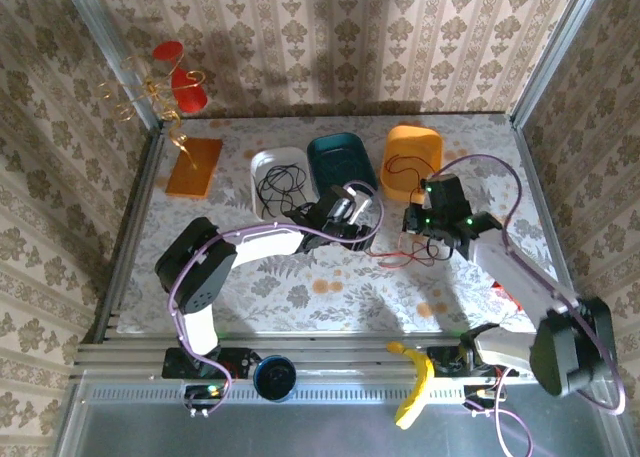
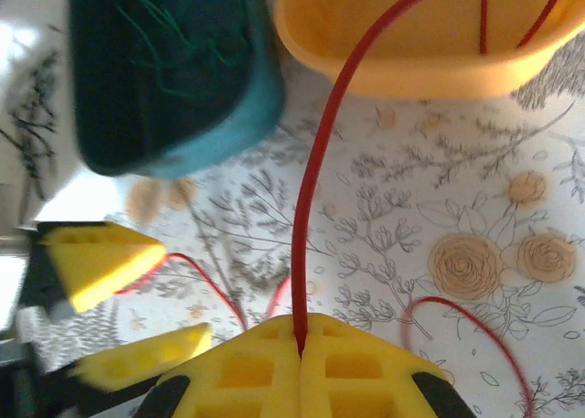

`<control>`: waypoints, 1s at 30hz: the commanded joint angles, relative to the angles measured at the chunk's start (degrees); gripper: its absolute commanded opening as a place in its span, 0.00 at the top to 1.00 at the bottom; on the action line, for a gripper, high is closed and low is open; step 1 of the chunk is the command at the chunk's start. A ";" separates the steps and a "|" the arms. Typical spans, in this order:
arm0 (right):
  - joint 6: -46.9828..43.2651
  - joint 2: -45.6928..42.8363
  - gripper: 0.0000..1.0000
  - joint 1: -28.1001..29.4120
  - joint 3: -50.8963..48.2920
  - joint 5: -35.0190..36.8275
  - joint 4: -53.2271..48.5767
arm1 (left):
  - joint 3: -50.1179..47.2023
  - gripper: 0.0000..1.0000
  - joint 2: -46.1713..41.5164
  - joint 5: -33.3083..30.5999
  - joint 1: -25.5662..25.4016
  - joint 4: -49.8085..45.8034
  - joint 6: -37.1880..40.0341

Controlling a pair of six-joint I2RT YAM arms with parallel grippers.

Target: Untangle the cables

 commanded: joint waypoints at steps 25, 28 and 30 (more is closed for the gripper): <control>-6.57 4.03 1.00 -3.70 25.00 13.44 2.59 | 0.25 0.27 1.26 -0.54 -0.79 -0.28 1.97; -7.49 11.42 1.00 -5.14 28.50 14.85 5.18 | 0.07 0.27 0.58 -0.83 -0.79 -0.27 1.78; -7.98 15.55 1.00 -5.97 31.34 15.88 6.73 | -0.03 0.27 0.13 -1.00 -0.59 -0.27 1.78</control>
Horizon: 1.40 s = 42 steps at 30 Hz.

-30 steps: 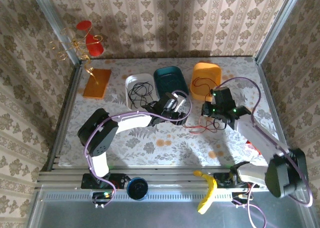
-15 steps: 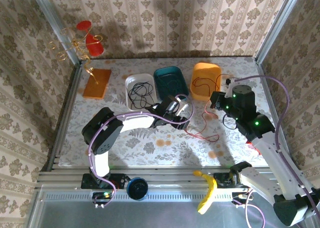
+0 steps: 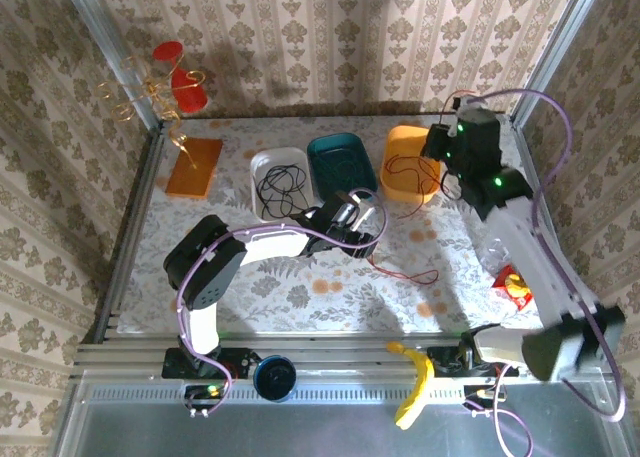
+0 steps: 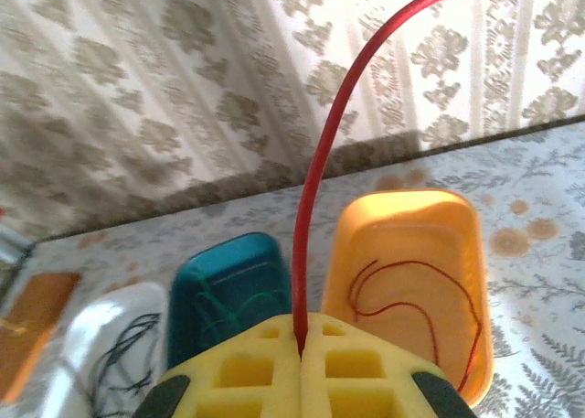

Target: Untangle the cables

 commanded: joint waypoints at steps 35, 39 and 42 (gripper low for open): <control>-6.07 23.28 1.00 -3.64 26.52 8.32 6.67 | -0.74 0.26 -1.21 0.70 1.40 0.93 -2.28; -4.23 19.16 1.00 -3.51 24.25 6.69 6.45 | -0.66 0.25 -1.29 0.62 1.40 1.26 -2.36; -2.53 14.12 1.00 -3.07 18.91 5.86 6.75 | -0.74 0.25 -1.29 0.79 1.38 1.56 -2.63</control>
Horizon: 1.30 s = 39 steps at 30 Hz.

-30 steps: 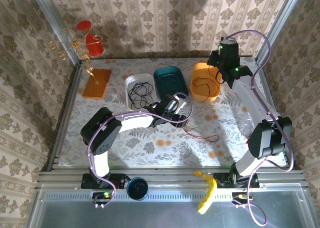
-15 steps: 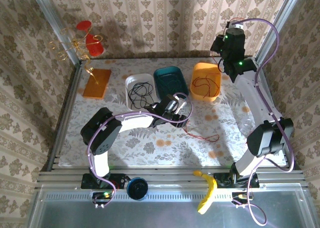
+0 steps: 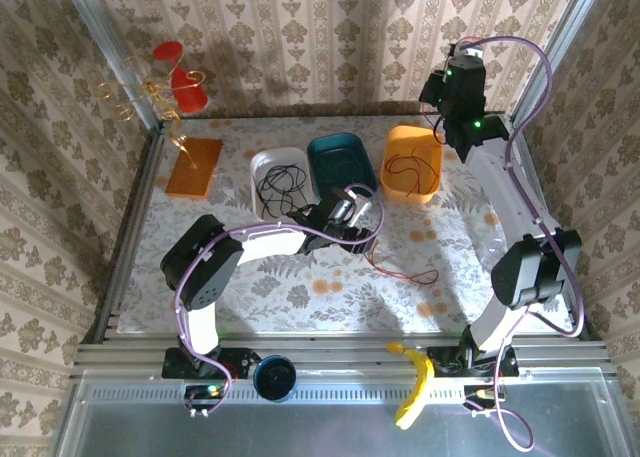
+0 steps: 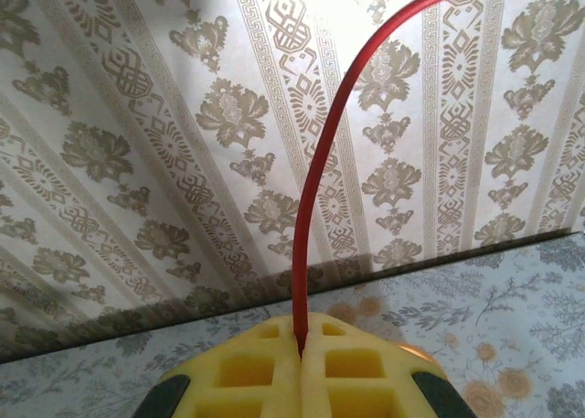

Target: Untangle the cables

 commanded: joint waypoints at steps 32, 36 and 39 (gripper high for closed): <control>13.83 -41.74 1.00 5.13 -32.64 -4.12 -12.49 | 2.00 0.25 1.13 2.16 -0.06 0.80 -1.08; 13.20 -41.82 1.00 5.21 -30.60 -4.94 -12.15 | 2.26 0.25 1.08 2.02 0.00 0.77 -0.97; 12.55 -42.13 1.00 5.24 -29.30 -5.75 -11.05 | 2.33 0.25 1.17 2.07 0.05 0.74 -1.06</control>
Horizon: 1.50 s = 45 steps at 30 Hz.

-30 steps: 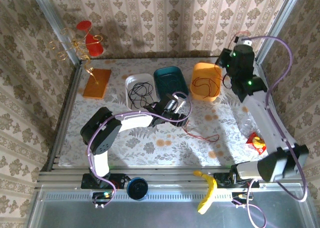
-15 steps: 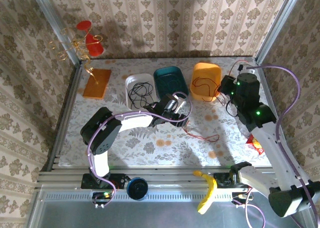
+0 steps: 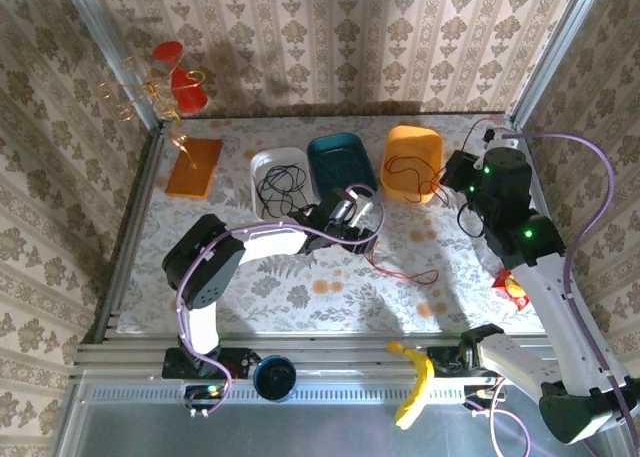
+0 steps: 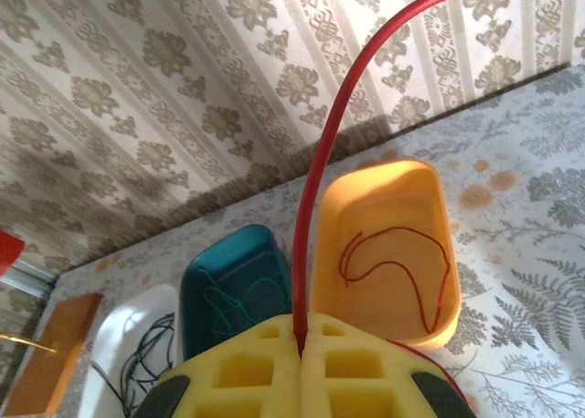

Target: Untangle the cables

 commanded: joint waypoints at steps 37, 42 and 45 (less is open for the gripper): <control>-9.57 -8.69 1.00 0.46 4.11 2.06 10.26 | -0.26 0.25 -0.13 0.86 0.06 2.07 -1.54; -10.03 -5.83 1.00 0.51 5.63 1.91 7.39 | 0.30 0.25 0.31 1.15 0.01 1.91 -1.45; -10.74 -2.74 1.00 0.39 5.85 2.09 8.76 | 0.34 0.25 0.40 0.96 0.07 1.78 -1.52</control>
